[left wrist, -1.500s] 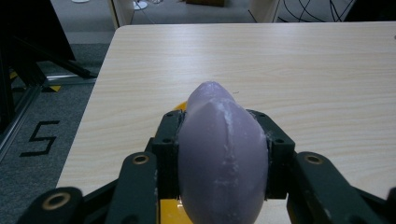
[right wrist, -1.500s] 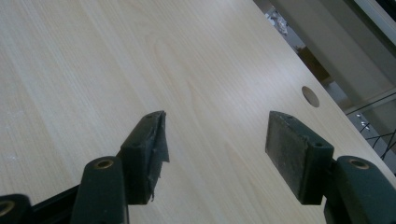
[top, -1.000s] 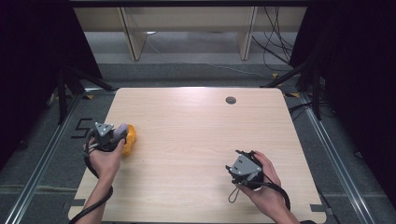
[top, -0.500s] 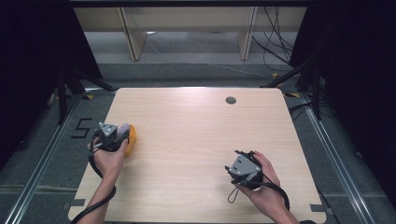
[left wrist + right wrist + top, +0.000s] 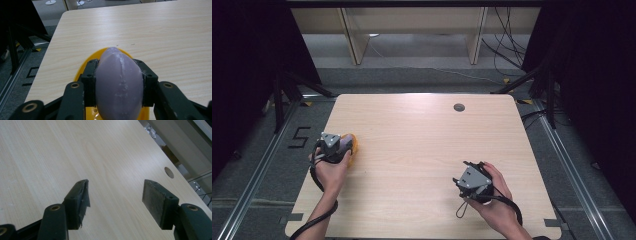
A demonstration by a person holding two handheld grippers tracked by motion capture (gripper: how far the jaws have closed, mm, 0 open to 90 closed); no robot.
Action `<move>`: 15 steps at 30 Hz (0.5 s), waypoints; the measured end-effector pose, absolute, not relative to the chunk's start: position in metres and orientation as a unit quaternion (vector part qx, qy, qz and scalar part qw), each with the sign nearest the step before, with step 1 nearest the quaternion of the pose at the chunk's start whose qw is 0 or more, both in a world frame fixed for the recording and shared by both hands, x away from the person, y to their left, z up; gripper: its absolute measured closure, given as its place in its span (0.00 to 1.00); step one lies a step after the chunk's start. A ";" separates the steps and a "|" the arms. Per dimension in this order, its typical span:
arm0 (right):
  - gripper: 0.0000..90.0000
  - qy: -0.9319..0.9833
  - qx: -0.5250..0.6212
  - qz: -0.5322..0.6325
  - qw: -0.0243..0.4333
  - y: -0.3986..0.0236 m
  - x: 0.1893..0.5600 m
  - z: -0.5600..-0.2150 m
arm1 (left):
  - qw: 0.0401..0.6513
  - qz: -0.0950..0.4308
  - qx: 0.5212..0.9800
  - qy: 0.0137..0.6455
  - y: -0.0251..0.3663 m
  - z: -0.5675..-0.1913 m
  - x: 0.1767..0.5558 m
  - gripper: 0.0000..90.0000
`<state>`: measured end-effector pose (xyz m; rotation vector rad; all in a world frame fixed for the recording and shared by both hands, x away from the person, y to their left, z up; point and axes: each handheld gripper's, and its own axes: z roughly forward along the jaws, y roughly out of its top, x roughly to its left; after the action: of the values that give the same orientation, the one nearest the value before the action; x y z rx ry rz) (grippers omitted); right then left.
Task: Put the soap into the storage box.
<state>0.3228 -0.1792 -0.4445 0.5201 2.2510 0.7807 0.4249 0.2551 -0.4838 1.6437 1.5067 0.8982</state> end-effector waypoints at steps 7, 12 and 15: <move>0.43 0.866 0.201 0.301 0.345 -0.179 0.323 -0.444 | 0.349 0.340 0.645 0.589 0.255 -0.483 0.424 0.65; 0.42 0.867 0.201 0.301 0.343 -0.179 0.322 -0.445 | 0.333 0.322 0.656 0.596 0.255 -0.487 0.424 0.64; 0.42 0.872 0.192 0.299 0.338 -0.179 0.323 -0.445 | 0.329 0.318 0.658 0.598 0.254 -0.489 0.423 0.64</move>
<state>0.3229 -0.1787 -0.4453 0.5012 2.2705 0.7779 0.4233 0.2542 -0.4891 1.7225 1.5650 0.8336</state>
